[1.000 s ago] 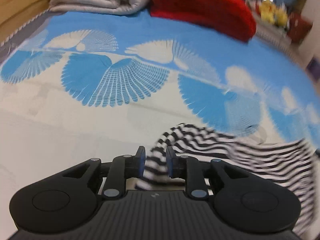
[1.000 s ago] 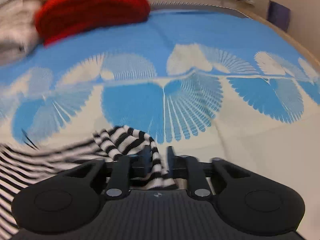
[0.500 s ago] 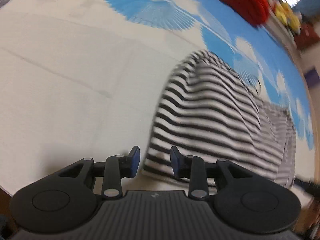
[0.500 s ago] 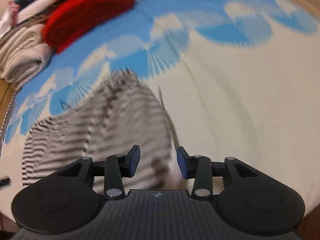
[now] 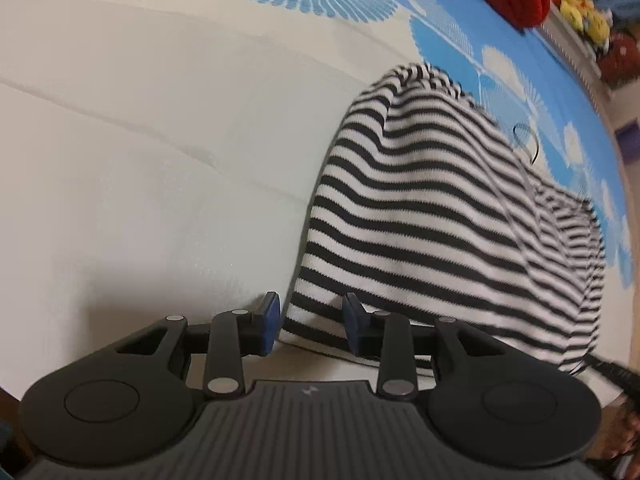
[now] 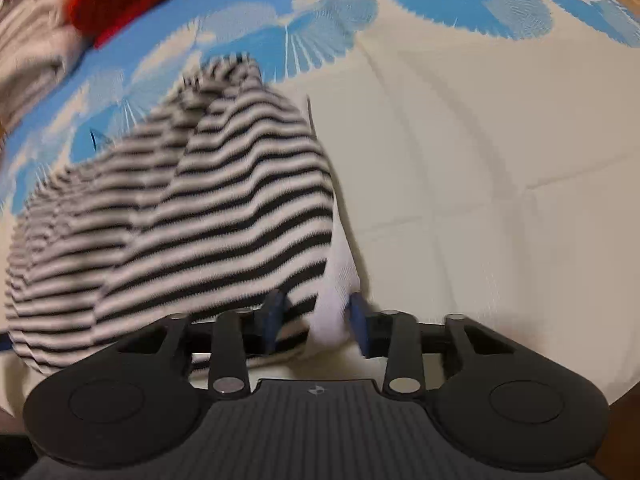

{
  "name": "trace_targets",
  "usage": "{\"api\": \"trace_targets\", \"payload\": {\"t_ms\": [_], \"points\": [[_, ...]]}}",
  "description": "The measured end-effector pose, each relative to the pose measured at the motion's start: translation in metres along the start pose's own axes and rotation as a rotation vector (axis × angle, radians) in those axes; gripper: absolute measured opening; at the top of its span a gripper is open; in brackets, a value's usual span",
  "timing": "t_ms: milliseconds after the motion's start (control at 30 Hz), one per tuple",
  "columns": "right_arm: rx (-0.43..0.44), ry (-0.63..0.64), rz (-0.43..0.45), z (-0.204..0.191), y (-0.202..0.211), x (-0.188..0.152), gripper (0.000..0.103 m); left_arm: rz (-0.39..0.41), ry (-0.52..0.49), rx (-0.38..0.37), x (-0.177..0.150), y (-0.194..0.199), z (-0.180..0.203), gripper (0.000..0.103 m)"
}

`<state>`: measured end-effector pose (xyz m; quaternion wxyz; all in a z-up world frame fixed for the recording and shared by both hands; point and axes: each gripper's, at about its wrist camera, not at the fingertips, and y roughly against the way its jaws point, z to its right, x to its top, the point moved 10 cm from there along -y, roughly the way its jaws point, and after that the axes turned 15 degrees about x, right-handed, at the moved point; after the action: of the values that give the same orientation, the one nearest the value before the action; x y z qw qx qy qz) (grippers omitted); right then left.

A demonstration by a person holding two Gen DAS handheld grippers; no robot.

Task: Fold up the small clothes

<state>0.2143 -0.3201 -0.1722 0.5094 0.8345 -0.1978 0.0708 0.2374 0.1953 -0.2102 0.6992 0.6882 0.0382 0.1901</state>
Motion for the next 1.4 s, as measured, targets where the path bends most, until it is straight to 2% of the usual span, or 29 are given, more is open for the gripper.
{"api": "trace_targets", "payload": {"t_ms": [33,67,100,133,200,267,333,433,533,600,633,667,700,733,800,900,1000,1067,1133,1200,1300,1400], "points": [[0.004,0.01,0.01,-0.001,0.002,0.001,0.015,0.0,-0.018,0.009,-0.001,-0.001,0.001,0.035],[0.013,0.012,0.02,-0.002,0.004,0.002,0.012,0.005,-0.038,0.018,-0.002,-0.001,0.003,0.029],[0.027,0.009,0.032,-0.002,0.007,0.004,0.01,0.01,-0.056,0.019,-0.003,-0.001,0.003,0.009],[0.041,0.003,0.05,-0.002,0.012,0.006,0.009,0.024,-0.073,0.022,-0.002,0.001,0.004,0.0],[0.067,-0.031,0.108,0.001,0.026,0.011,0.008,0.094,-0.056,0.026,0.004,0.014,0.0,0.0],[0.095,-0.066,0.163,0.002,0.039,0.016,0.008,0.167,0.007,0.007,0.014,0.031,-0.011,0.0],[0.097,-0.06,0.176,0.001,0.045,0.016,0.007,0.181,0.011,0.053,0.014,0.034,-0.021,0.0],[0.027,-0.064,0.096,0.01,0.031,0.006,0.006,0.093,-0.067,0.125,-0.001,0.015,-0.017,0.0],[-0.036,-0.057,0.005,0.016,0.014,-0.006,0.006,0.053,-0.147,0.184,-0.011,0.005,-0.012,0.0],[-0.061,-0.033,-0.009,0.014,0.011,-0.007,0.006,0.097,-0.167,0.281,-0.005,0.009,-0.016,0.001],[-0.072,-0.022,-0.011,0.012,0.01,-0.007,0.007,0.142,-0.166,0.29,0.002,0.016,-0.016,0.007],[-0.08,-0.015,-0.01,0.01,0.011,-0.006,0.008,0.188,-0.159,0.261,0.008,0.026,-0.01,0.012],[-0.091,-0.008,-0.004,0.008,0.012,-0.006,0.01,0.225,-0.149,0.207,0.012,0.036,-0.003,0.02],[-0.105,0.005,0.012,0.007,0.014,-0.003,0.01,0.256,-0.139,0.135,0.015,0.045,0.007,0.022],[-0.112,0.032,0.072,0.003,0.022,0.006,0.01,0.292,-0.138,0.025,0.019,0.057,0.029,0.022],[-0.071,0.054,0.182,-0.006,0.037,0.022,0.013,0.294,-0.182,-0.046,0.018,0.06,0.06,0.022],[0.01,0.064,0.205,-0.014,0.037,0.028,0.014,0.281,-0.237,-0.044,0.012,0.051,0.084,0.022],[0.054,0.076,0.165,-0.022,0.028,0.024,0.015,0.274,-0.272,-0.024,0.007,0.044,0.101,0.022],[0.071,0.114,0.117,-0.031,0.018,0.019,0.015,0.267,-0.304,0.006,0.003,0.037,0.113,0.029],[0.044,0.169,0.065,-0.036,0.008,0.012,0.016,0.253,-0.333,0.051,0.002,0.024,0.121,0.03],[-0.067,0.193,-0.046,-0.025,-0.01,-0.003,0.017,0.231,-0.354,0.1,0.002,0.012,0.124,0.032],[-0.082,0.161,-0.061,-0.02,-0.014,-0.003,0.017,0.223,-0.35,0.117,0.005,0.006,0.126,0.034]]}}
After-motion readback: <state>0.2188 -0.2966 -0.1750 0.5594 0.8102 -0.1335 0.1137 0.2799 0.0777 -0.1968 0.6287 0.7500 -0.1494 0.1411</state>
